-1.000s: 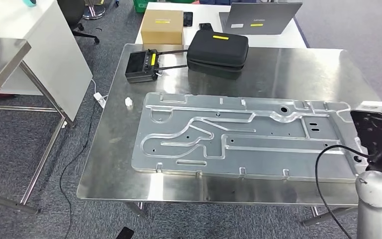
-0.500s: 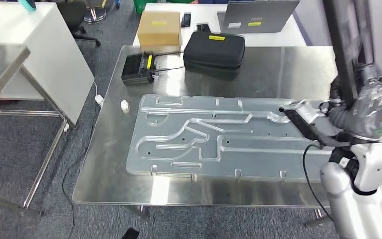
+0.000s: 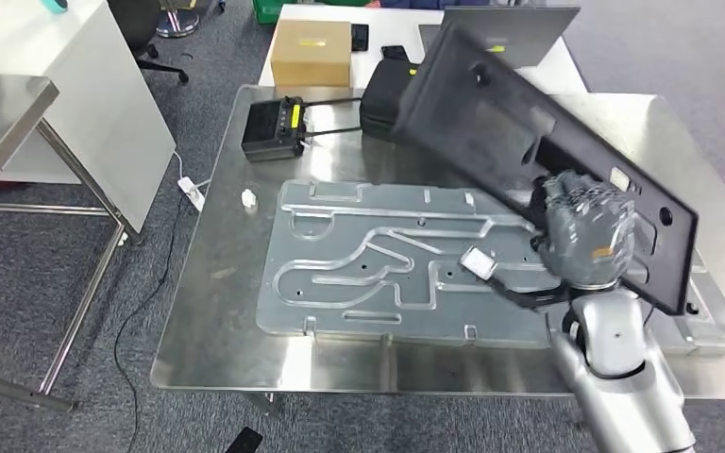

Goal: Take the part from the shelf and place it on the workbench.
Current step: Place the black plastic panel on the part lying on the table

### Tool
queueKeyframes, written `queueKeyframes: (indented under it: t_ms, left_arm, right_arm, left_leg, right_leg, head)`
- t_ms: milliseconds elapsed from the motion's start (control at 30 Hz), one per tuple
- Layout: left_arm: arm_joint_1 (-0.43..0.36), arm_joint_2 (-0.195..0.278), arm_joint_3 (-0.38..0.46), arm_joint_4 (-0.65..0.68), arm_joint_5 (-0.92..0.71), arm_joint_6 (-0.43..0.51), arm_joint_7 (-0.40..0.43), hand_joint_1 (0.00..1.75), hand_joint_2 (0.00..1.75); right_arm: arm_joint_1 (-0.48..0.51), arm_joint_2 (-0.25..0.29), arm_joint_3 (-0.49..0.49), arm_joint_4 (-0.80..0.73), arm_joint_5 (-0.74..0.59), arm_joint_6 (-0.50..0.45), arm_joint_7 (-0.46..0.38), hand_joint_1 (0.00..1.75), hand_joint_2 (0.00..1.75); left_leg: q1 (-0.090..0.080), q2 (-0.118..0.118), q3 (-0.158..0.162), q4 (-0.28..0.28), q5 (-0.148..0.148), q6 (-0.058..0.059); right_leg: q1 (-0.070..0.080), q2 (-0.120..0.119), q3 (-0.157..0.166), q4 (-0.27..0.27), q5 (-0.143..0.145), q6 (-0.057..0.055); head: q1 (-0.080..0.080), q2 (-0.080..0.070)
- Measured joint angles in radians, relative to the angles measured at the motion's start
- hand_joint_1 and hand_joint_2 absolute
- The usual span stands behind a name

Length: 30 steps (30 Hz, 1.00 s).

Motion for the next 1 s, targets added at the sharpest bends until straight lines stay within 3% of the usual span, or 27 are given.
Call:
queueKeyframes:
  t_ms: [67,100,133,167,200,267,300,367,467,533,600,633,667,700,767,833,933,1000]
  left_arm:
    - [-0.001,0.000,-0.002,0.000,0.000,0.000,0.001,0.00,1.75]
    - [-0.002,0.000,-0.002,0.000,0.000,0.000,0.001,0.00,1.75]
    - [-0.001,0.000,-0.003,0.000,0.000,0.000,0.002,0.00,1.75]
    - [-0.001,0.000,-0.004,0.000,0.000,0.000,0.003,0.00,1.75]
    - [-0.002,0.000,-0.005,0.000,0.000,0.000,0.004,0.00,1.75]
    - [-0.002,-0.001,-0.009,0.000,0.000,-0.001,0.004,0.00,1.75]
    - [-0.003,-0.001,-0.011,0.000,0.000,-0.002,0.004,0.00,1.75]
    - [-0.004,-0.002,-0.015,0.000,-0.001,-0.005,0.004,0.00,1.75]
    - [-0.005,-0.002,-0.021,0.000,-0.001,-0.009,0.004,0.00,1.75]
    - [-0.006,-0.002,-0.023,0.000,-0.001,-0.012,0.004,0.00,1.75]
    - [-0.005,-0.002,-0.024,0.000,-0.001,-0.014,0.004,0.00,1.75]
    - [-0.004,-0.002,-0.024,0.000,0.000,-0.014,0.004,0.00,1.75]
    - [-0.003,-0.002,-0.024,0.000,0.000,-0.014,0.004,0.00,1.75]
    - [-0.003,-0.001,-0.024,0.000,0.000,-0.014,0.004,0.00,1.75]
    - [-0.005,0.000,-0.025,0.000,0.000,-0.016,0.004,0.00,1.75]
    - [-0.006,0.000,-0.025,0.000,0.000,-0.019,0.003,0.00,1.75]
    - [-0.006,0.001,-0.026,0.000,0.003,-0.026,0.002,0.00,1.75]
    - [-0.007,0.001,-0.026,0.000,0.005,-0.030,0.001,0.00,1.75]
  right_arm:
    - [0.003,0.000,0.021,0.026,0.023,-0.005,0.007,1.75,1.75]
    - [0.006,0.000,0.033,0.041,0.033,-0.006,0.011,1.75,1.75]
    - [0.009,0.000,0.044,0.054,0.042,-0.005,0.015,1.75,1.75]
    - [0.013,0.000,0.054,0.067,0.050,-0.005,0.018,1.75,1.75]
    - [0.016,0.000,0.064,0.079,0.055,-0.006,0.021,1.75,1.75]
    - [0.017,0.000,0.079,0.098,0.060,-0.005,0.029,1.75,1.75]
    - [0.015,0.000,0.087,0.108,0.063,-0.005,0.038,1.75,1.75]
    - [0.011,-0.002,0.107,0.137,0.066,-0.004,0.065,1.75,1.75]
    - [0.006,-0.006,0.152,0.189,0.067,-0.004,0.103,1.75,1.75]
    - [0.002,-0.006,0.179,0.219,0.067,-0.004,0.111,1.75,1.75]
    - [0.000,-0.006,0.200,0.243,0.067,-0.004,0.114,1.75,1.75]
    - [0.001,-0.006,0.208,0.253,0.067,-0.004,0.115,1.75,1.75]
    - [0.001,-0.006,0.215,0.261,0.067,-0.004,0.116,1.75,1.75]
    - [0.001,-0.006,0.220,0.269,0.067,-0.004,0.117,1.75,1.75]
    - [-0.001,-0.007,0.228,0.278,0.067,-0.003,0.122,1.75,1.75]
    - [-0.009,-0.012,0.240,0.289,0.067,0.004,0.144,1.75,1.75]
    - [-0.036,-0.027,0.295,0.323,0.067,0.029,0.224,1.75,1.75]
    - [-0.053,-0.042,0.343,0.348,0.067,0.038,0.261,1.75,1.75]
  left_leg:
    - [-0.002,0.000,0.000,-0.001,0.000,0.006]
    - [-0.005,0.000,-0.001,0.000,0.000,0.007]
    - [-0.007,0.000,0.000,0.001,-0.001,0.008]
    - [-0.010,0.000,0.000,0.002,-0.002,0.009]
    - [-0.012,-0.001,0.001,0.003,-0.002,0.009]
    - [-0.016,-0.002,0.002,0.004,-0.004,0.008]
    - [-0.017,-0.002,0.000,0.005,-0.004,0.005]
    - [-0.017,-0.002,-0.003,0.004,-0.002,-0.003]
    - [-0.018,0.000,-0.007,0.020,-0.017,-0.020]
    - [-0.015,0.001,-0.045,0.107,-0.070,-0.029]
    - [-0.010,0.001,-0.108,0.239,-0.128,-0.036]
    - [-0.007,0.001,-0.127,0.279,-0.136,-0.039]
    - [-0.005,0.001,-0.128,0.282,-0.125,-0.041]
    - [-0.003,0.002,-0.108,0.241,-0.096,-0.042]
    - [-0.002,0.002,-0.037,0.102,-0.036,-0.041]
    - [-0.004,0.001,0.003,0.021,-0.015,-0.032]
    - [-0.008,0.000,0.005,0.010,-0.012,-0.011]
    - [-0.004,0.001,0.006,0.003,-0.006,0.003]
  right_leg:
    - [0.001,0.000,-0.062,0.129,-0.060,0.002]
    - [0.002,0.000,-0.092,0.189,-0.078,0.002]
    - [0.002,0.000,-0.109,0.217,-0.079,0.001]
    - [0.003,0.000,-0.107,0.207,-0.060,-0.003]
    - [0.004,0.000,-0.086,0.158,-0.026,-0.008]
    - [0.011,-0.001,-0.025,0.018,0.036,-0.023]
    - [0.016,-0.001,-0.003,-0.030,0.051,-0.029]
    - [0.023,-0.001,0.010,-0.059,0.054,-0.034]
    - [0.015,0.000,0.019,-0.074,0.063,-0.046]
    - [0.010,-0.003,0.023,-0.082,0.068,-0.053]
    - [0.010,-0.005,0.021,-0.081,0.068,-0.055]
    - [0.010,-0.005,0.020,-0.080,0.068,-0.055]
    - [0.010,-0.004,0.019,-0.077,0.067,-0.054]
    - [0.009,-0.004,0.019,-0.074,0.065,-0.052]
    - [0.008,-0.002,0.018,-0.066,0.059,-0.044]
    - [0.010,-0.001,0.015,-0.058,0.056,-0.033]
    - [0.010,0.000,0.014,-0.059,0.057,-0.016]
    - [0.007,0.000,-0.001,-0.024,0.029,-0.006]
  head:
    - [0.000,0.000]
    - [0.000,0.000]
    - [0.000,0.000]
    - [0.000,0.000]
    - [0.000,0.000]
    - [0.000,0.000]
    - [0.000,0.000]
    - [0.000,0.000]
    - [-0.002,0.000]
    - [-0.006,0.000]
    - [-0.008,0.000]
    - [-0.008,0.000]
    - [-0.008,0.000]
    - [-0.008,0.000]
    - [-0.008,0.000]
    - [-0.007,0.000]
    - [-0.006,0.000]
    - [-0.006,0.000]
